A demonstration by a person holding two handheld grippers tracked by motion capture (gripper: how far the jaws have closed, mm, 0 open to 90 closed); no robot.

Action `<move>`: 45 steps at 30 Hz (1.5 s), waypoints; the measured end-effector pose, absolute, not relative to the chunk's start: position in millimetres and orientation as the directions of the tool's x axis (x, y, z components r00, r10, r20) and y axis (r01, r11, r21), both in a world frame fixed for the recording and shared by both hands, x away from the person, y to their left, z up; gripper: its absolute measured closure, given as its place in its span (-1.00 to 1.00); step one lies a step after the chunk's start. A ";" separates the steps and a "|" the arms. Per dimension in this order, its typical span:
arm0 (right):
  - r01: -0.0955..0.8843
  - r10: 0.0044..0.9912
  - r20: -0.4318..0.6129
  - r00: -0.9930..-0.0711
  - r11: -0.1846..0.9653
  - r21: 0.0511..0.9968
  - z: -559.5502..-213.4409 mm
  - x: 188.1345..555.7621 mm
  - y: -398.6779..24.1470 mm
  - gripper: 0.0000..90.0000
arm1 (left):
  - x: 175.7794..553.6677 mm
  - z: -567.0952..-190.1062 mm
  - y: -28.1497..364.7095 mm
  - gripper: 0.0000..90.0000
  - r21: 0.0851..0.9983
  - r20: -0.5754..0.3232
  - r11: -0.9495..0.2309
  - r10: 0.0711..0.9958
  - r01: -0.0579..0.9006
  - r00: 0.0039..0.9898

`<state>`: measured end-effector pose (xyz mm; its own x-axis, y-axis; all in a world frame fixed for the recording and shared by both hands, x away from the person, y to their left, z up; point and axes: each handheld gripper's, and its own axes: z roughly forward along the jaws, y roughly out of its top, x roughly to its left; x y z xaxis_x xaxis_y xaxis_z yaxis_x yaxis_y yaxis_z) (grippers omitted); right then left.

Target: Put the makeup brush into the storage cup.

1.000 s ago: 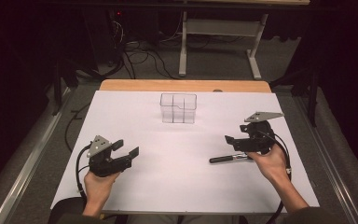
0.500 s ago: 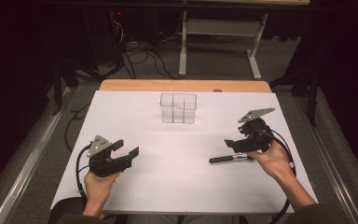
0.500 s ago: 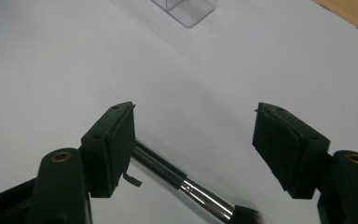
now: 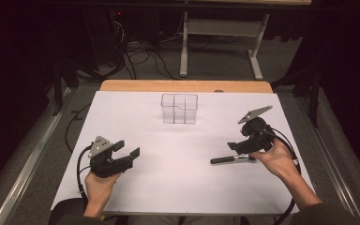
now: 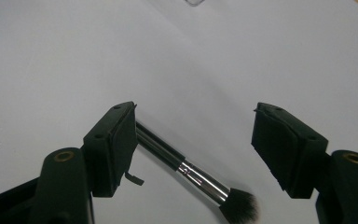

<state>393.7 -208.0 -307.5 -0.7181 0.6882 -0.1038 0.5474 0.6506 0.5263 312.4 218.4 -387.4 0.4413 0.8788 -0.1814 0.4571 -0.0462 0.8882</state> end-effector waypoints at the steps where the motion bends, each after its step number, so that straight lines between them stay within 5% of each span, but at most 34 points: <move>1: 0.551 0.688 -0.105 -0.719 0.655 0.518 -307.6 393.8 -208.1 -0.27 | 312.4 -387.4 218.3 -0.33 0.888 -0.181 -0.047 0.879 0.457 0.441; 45: 0.525 0.568 -0.151 -0.809 0.814 0.247 -350.2 401.1 -204.1 -0.25 | 312.0 -387.9 217.2 -0.32 0.887 -0.177 -0.048 0.884 0.460 0.433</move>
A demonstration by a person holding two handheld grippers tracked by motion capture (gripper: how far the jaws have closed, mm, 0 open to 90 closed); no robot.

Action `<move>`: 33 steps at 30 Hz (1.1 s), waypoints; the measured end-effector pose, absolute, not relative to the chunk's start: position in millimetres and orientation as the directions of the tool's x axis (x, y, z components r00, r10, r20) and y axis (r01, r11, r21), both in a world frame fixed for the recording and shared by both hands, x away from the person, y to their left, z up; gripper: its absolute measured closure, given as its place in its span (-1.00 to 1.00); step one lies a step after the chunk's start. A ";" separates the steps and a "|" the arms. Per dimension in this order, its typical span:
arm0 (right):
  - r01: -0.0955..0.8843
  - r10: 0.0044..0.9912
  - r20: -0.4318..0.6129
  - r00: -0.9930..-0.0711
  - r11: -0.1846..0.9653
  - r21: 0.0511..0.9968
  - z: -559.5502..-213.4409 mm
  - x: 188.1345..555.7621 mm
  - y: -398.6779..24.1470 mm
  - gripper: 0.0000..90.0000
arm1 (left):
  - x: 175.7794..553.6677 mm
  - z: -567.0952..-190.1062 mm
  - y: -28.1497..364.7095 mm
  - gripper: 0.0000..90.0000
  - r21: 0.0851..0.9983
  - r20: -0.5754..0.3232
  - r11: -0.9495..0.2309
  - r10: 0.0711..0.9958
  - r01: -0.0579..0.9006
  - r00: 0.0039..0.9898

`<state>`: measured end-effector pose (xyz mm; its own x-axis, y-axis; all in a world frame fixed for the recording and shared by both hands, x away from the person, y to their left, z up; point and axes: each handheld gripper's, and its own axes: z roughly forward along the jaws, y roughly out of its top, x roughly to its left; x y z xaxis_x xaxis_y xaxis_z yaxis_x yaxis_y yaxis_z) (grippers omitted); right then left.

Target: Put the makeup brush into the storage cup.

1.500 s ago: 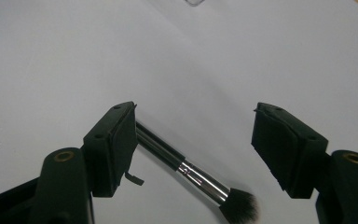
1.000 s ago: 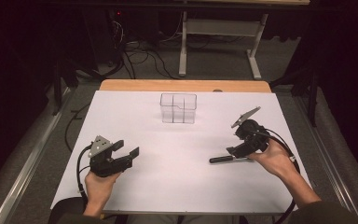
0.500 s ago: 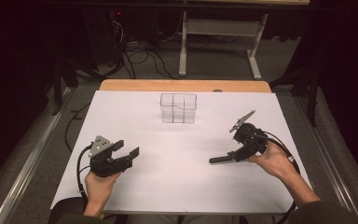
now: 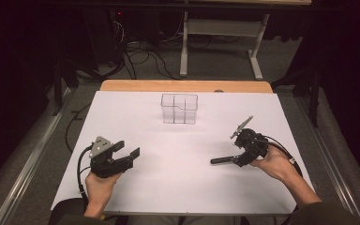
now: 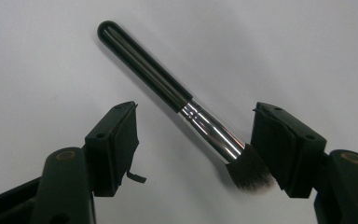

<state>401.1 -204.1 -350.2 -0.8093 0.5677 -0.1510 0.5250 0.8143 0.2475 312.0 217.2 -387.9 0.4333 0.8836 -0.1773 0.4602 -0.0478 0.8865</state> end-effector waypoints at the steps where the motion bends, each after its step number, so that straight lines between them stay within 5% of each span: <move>1: 0.525 0.568 -0.151 -0.809 0.814 0.247 -350.2 401.1 -204.1 -0.25 | 312.0 -387.9 217.2 -0.32 0.887 -0.177 -0.048 0.884 0.460 0.433; 33: 0.534 0.551 -0.172 -0.816 0.834 0.138 -380.8 413.1 -203.7 -0.16 | 311.0 -387.3 214.4 -0.31 0.888 -0.150 -0.074 0.885 0.453 0.440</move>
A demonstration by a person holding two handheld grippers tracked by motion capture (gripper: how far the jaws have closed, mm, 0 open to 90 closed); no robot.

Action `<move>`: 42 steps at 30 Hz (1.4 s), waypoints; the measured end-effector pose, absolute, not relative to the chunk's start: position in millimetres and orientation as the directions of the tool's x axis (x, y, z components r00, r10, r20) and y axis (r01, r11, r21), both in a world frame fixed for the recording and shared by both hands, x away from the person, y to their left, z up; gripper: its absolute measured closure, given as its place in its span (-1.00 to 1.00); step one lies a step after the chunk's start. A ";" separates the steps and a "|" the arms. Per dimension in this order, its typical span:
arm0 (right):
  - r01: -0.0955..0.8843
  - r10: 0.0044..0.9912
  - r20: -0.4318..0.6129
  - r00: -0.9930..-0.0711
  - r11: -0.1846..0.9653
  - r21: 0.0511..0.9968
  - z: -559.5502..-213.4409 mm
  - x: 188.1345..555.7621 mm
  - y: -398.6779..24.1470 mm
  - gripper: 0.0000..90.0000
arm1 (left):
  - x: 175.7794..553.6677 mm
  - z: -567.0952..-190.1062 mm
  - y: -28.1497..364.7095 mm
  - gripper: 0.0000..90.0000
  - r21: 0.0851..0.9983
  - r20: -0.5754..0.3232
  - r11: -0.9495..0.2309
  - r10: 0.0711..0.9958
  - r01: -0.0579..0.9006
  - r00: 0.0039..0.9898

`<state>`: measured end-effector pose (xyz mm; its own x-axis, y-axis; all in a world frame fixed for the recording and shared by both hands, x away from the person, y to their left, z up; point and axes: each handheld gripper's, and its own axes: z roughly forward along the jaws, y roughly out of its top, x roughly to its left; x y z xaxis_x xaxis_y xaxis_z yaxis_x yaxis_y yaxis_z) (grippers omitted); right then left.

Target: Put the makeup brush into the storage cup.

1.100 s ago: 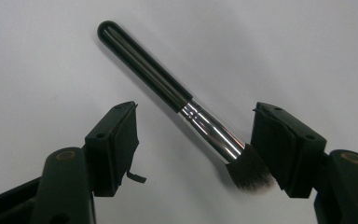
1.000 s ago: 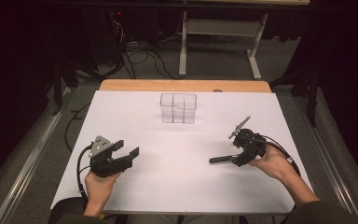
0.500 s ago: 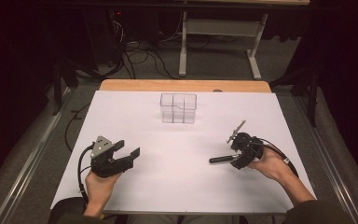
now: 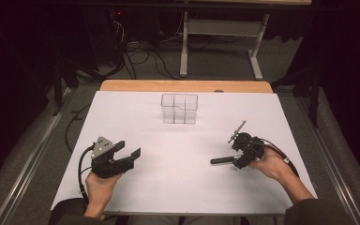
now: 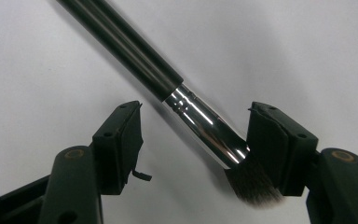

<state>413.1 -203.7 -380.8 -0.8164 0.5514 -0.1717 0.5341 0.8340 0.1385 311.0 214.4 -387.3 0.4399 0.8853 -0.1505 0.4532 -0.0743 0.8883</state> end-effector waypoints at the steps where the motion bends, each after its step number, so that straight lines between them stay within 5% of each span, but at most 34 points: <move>1: 0.533 0.551 -0.175 -0.816 0.835 0.138 -381.8 413.4 -203.2 -0.15 | 311.0 -387.2 214.5 -0.31 0.888 -0.151 -0.073 0.885 0.453 0.440; 24: 0.546 0.558 -0.173 -0.812 0.830 0.113 -389.6 418.5 -205.6 0.02 | 311.0 -387.1 214.8 -0.31 0.888 -0.149 -0.075 0.886 0.453 0.439; 42: 0.539 0.552 -0.171 -0.816 0.834 0.117 -389.4 412.9 -201.9 0.45 | 311.1 -387.1 214.7 -0.31 0.888 -0.148 -0.075 0.887 0.453 0.437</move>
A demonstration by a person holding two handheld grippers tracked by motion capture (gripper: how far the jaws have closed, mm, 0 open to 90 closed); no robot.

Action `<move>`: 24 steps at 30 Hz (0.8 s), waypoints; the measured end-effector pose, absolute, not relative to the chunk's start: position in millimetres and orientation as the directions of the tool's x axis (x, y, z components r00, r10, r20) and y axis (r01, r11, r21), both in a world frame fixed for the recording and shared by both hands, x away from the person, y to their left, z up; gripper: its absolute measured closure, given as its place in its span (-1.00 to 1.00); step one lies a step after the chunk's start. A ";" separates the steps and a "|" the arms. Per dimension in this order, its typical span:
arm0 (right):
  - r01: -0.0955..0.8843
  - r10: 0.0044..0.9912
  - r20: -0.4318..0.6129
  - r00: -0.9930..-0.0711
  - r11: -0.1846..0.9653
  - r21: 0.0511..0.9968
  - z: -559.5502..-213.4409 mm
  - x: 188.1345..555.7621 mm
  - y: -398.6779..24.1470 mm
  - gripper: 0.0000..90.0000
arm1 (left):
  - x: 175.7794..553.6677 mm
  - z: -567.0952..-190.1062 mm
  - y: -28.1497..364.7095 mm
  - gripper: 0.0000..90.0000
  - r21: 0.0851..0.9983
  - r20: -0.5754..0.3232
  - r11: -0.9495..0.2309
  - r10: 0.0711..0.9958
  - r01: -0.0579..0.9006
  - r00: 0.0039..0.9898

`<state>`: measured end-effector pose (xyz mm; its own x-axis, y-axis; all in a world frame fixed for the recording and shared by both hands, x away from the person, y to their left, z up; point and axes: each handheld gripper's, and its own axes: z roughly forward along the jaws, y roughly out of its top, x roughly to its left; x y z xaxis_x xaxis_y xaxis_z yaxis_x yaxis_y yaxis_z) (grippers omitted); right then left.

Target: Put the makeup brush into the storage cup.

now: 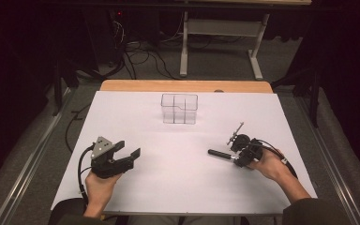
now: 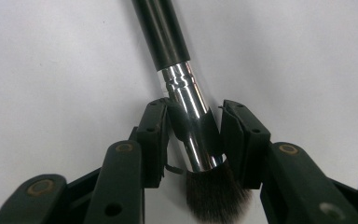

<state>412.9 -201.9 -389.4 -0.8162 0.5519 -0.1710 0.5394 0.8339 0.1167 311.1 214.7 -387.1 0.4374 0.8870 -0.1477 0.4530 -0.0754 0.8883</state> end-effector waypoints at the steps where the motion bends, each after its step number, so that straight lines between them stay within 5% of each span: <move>1: 0.539 0.552 -0.171 -0.816 0.834 0.117 -389.4 412.9 -201.9 0.45 | 311.1 -387.1 214.7 -0.31 0.888 -0.148 -0.075 0.887 0.453 0.437; 24: 0.533 0.559 -0.131 -0.819 0.825 0.186 -385.2 404.2 -200.0 0.61 | 310.8 -387.0 214.6 -0.31 0.888 -0.146 -0.077 0.887 0.454 0.437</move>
<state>404.2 -200.0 -385.2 -0.8191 0.5586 -0.1307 0.5332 0.8254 0.1856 310.8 214.6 -387.0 0.4371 0.8874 -0.1462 0.4539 -0.0774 0.8877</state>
